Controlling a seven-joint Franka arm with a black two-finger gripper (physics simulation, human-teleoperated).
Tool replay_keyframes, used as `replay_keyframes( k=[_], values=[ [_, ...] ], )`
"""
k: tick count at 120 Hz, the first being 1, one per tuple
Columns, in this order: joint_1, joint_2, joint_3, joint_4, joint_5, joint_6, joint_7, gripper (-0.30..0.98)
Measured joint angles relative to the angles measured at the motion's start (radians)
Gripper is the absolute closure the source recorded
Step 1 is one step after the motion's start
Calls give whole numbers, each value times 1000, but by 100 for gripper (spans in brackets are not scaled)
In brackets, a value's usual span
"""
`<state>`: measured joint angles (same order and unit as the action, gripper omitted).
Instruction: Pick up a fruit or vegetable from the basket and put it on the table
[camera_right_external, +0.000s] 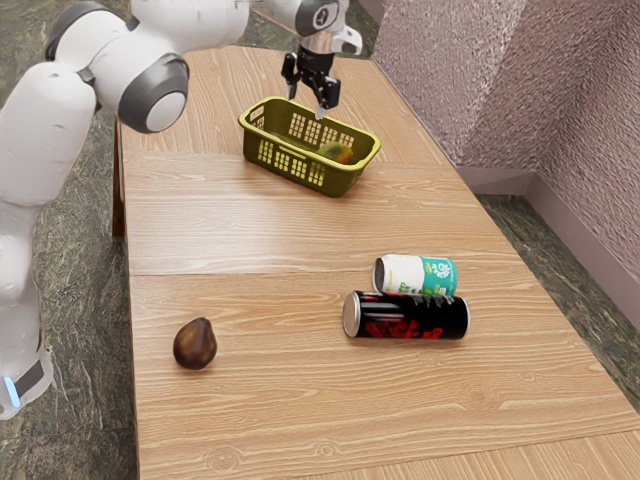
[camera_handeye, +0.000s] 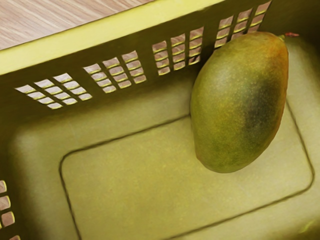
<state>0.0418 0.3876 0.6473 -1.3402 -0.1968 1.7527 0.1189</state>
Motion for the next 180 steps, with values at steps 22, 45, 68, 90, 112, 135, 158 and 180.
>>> replay_keyframes(
  k=[22,45,68,90,112,135,158,180],
  values=[
    [31,58,-35,6,-41,29,2,0],
    [35,82,-54,20,-75,42,4,0],
    [82,114,-90,28,-93,55,5,0],
    [124,134,-142,42,-96,77,6,0],
    [125,153,-150,44,-99,86,7,0],
    [124,175,-164,50,-99,91,7,0],
    [129,186,-164,53,-99,93,7,0],
    [140,212,-163,89,-100,103,7,0]
  ],
)
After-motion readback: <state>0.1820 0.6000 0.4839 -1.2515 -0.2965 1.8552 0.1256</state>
